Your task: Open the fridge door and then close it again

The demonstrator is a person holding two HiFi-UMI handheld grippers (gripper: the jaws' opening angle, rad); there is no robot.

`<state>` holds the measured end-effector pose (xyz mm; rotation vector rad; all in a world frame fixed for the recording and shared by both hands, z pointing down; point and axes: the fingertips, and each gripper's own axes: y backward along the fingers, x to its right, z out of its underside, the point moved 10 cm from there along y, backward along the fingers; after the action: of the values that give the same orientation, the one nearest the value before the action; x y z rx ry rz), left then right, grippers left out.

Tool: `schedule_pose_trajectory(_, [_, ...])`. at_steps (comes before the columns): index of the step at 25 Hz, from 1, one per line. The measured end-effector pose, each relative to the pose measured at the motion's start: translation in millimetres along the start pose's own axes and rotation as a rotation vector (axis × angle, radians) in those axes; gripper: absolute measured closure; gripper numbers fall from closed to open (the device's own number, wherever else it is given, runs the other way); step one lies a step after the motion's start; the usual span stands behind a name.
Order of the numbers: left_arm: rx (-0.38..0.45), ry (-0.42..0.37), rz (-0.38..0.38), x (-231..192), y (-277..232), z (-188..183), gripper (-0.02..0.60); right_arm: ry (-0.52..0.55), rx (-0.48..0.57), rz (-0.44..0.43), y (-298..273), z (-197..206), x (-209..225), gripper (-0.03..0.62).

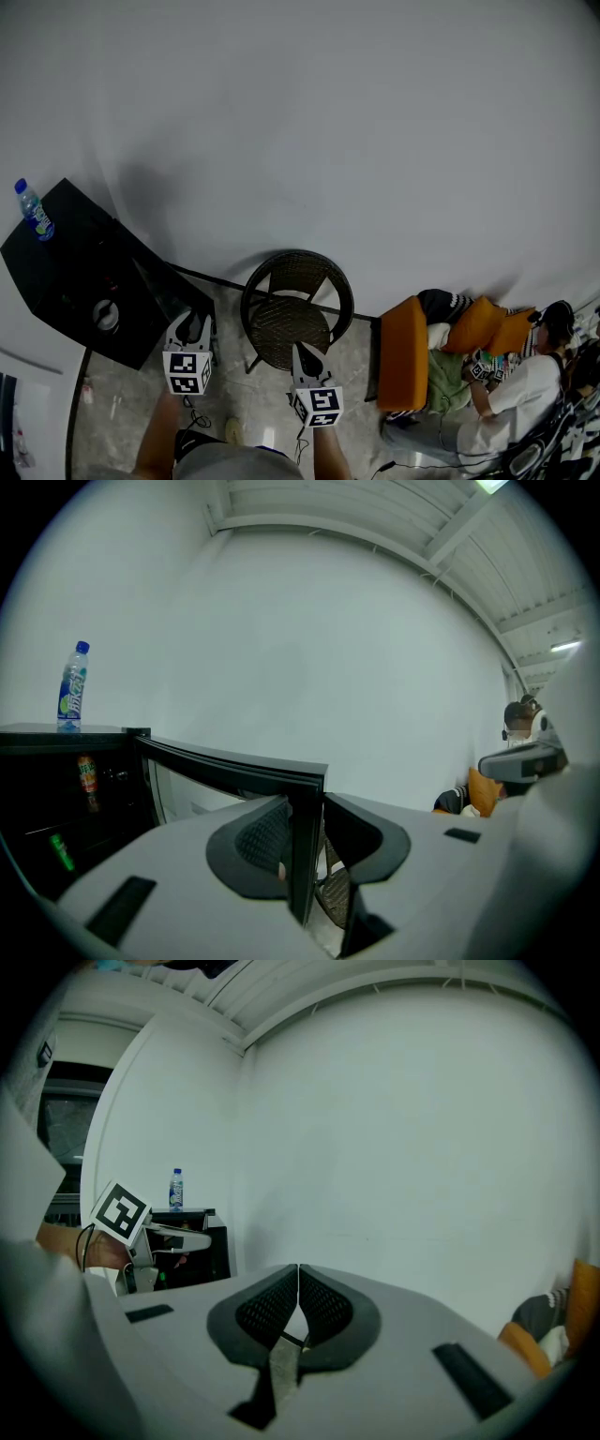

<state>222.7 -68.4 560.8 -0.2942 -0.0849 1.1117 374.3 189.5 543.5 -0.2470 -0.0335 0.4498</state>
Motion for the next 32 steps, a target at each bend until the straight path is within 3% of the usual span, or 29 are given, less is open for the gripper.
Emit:
schedule_pose_trajectory(10, [0.004,-0.028,-0.008,1.6,3.3,-0.8,0.46,0.0,0.009,-0.038,-1.5,-3.2,-4.0,0.569])
schedule_pose_trajectory(19, [0.054,-0.032,-0.044,8.0,49.4,-12.7,0.46,-0.023,0.035,-0.128,-1.1,-7.4,-17.2,0.569])
schedule_pose_trajectory(32, [0.144,-0.014,-0.261,-16.5,172.9,-18.7,0.485,0.007,0.099,-0.352,-3.4,-24.8,-81.4,0.569])
